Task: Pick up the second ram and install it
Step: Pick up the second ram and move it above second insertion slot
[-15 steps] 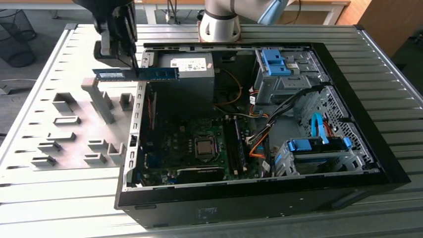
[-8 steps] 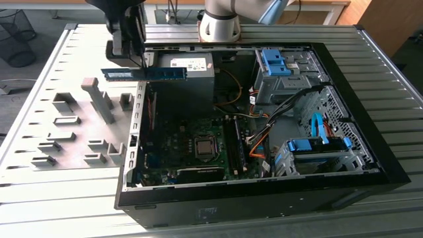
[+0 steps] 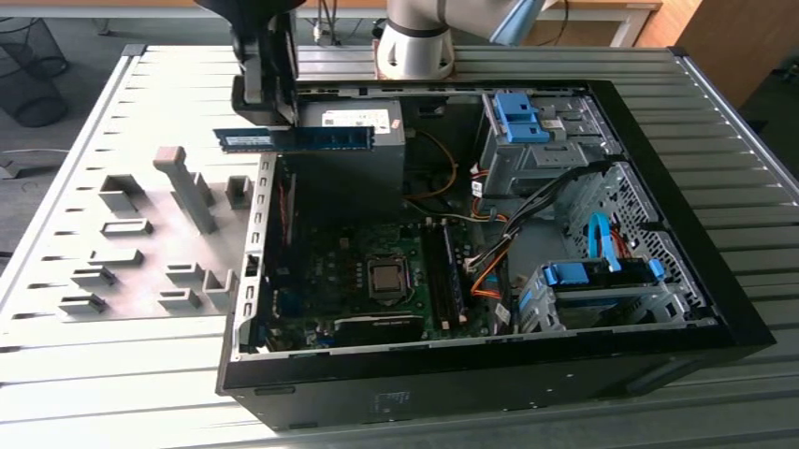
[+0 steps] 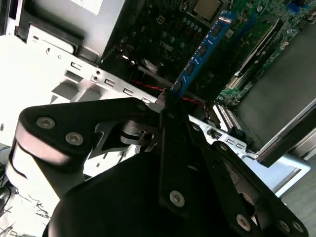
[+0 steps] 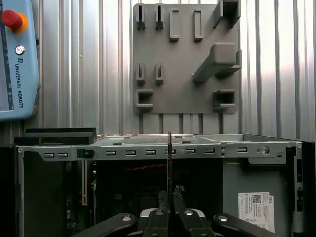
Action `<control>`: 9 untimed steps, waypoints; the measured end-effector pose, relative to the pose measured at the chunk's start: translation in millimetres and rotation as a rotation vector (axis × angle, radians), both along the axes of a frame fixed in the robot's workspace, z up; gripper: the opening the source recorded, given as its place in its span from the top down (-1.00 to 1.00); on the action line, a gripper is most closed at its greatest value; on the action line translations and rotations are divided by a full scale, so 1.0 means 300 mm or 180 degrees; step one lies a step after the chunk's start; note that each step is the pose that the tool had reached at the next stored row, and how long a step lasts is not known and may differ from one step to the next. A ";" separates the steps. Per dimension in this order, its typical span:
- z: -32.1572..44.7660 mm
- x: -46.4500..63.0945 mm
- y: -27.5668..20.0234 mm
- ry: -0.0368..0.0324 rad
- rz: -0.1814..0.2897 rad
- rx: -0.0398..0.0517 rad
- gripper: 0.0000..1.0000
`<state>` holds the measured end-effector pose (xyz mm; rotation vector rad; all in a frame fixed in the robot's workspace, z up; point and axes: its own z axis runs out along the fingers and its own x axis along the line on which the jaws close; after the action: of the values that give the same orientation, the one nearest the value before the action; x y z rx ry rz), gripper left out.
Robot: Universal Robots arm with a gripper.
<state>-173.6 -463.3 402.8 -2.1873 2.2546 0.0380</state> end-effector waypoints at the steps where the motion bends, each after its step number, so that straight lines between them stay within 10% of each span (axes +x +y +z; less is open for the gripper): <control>1: 0.000 0.010 0.000 0.0000 0.0000 0.0000 0.73; 9: 0.000 0.095 0.000 0.0000 0.0000 0.0000 0.73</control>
<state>-145.2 -463.3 402.8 -2.1873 2.2545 0.0381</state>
